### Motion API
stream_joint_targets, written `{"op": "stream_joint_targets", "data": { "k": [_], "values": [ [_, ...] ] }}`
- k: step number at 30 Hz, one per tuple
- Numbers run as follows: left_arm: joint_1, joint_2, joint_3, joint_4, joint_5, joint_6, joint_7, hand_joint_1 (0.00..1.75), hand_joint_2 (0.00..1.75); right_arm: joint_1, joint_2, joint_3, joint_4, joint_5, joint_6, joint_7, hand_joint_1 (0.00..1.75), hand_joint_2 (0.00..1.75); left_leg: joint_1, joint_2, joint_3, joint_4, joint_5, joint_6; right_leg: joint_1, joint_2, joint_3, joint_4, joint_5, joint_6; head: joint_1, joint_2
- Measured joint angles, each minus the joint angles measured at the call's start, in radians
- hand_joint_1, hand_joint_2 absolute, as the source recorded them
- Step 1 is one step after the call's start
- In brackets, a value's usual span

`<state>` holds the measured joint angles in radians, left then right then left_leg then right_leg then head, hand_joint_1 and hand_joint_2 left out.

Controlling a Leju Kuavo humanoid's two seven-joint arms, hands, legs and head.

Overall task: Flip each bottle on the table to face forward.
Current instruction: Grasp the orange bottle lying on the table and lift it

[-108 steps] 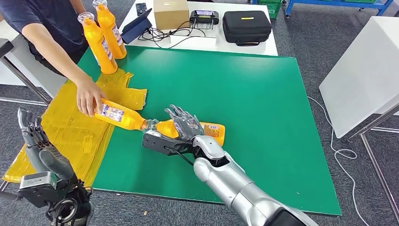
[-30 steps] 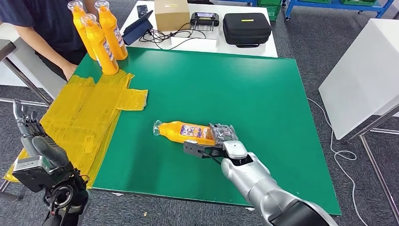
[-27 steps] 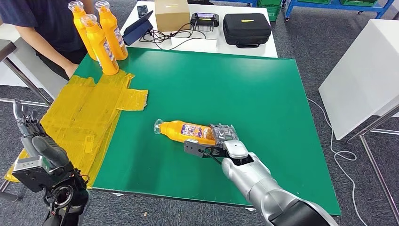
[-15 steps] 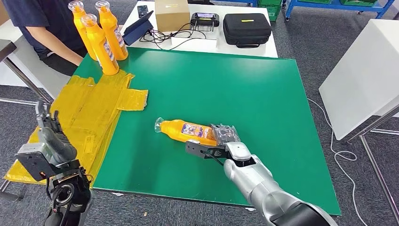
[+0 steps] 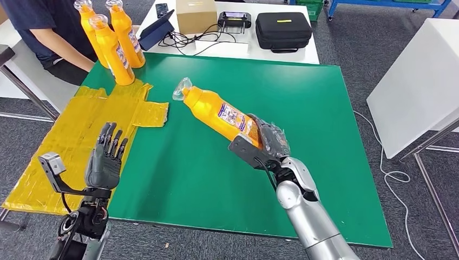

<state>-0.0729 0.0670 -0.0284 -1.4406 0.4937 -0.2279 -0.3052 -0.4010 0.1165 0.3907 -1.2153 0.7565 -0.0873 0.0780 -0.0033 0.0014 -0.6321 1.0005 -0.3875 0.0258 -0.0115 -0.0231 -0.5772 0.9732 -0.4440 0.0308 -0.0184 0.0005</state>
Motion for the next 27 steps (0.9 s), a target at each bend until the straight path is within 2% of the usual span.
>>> {"op": "stream_joint_targets", "data": {
  "k": [6,10,15,22,27],
  "values": [
    [-0.01,0.002,-0.009,0.015,0.005,-0.008,-0.003,0.0,1.75,0.026,-0.015,0.008,-0.075,-0.012,-0.016,-0.011,1.75,1.75,0.0,0.0,0.0,0.0,0.0,0.0,0.0,0.0,0.0,0.0,0.0,0.0,0.0,0.0],
    [-0.033,-0.006,-0.039,0.016,0.008,-0.006,0.0,0.0,1.75,0.018,0.005,0.044,-0.094,-0.052,-0.017,-0.009,1.75,1.75,0.0,0.0,-0.001,0.0,0.0,0.0,0.0,0.0,0.0,0.0,0.0,0.0,0.0,0.0],
    [-0.058,-0.028,-0.074,0.016,0.033,-0.004,0.014,0.0,1.75,-0.038,0.061,0.116,-0.055,-0.077,-0.017,0.007,1.75,1.75,0.0,0.0,-0.001,0.0,0.001,0.0,0.0,0.0,0.0,0.0,0.0,0.0,0.0,0.0],
    [-0.107,-0.062,-0.137,0.016,0.073,0.002,0.045,0.0,1.75,-0.181,0.184,0.203,0.17,-0.056,-0.043,0.065,1.75,1.75,0.001,0.0,-0.001,0.0,0.001,0.0,0.001,0.0,-0.001,0.001,0.0,0.0,0.0,0.0],
    [-0.13,-0.075,-0.169,0.018,0.081,0.006,0.051,0.0,1.75,-0.239,0.223,0.235,0.276,-0.095,-0.047,0.091,1.75,1.75,0.001,0.0,-0.002,0.0,0.001,0.0,0.0,-0.001,-0.001,0.001,0.0,0.0,0.0,0.0]
  ]
}}
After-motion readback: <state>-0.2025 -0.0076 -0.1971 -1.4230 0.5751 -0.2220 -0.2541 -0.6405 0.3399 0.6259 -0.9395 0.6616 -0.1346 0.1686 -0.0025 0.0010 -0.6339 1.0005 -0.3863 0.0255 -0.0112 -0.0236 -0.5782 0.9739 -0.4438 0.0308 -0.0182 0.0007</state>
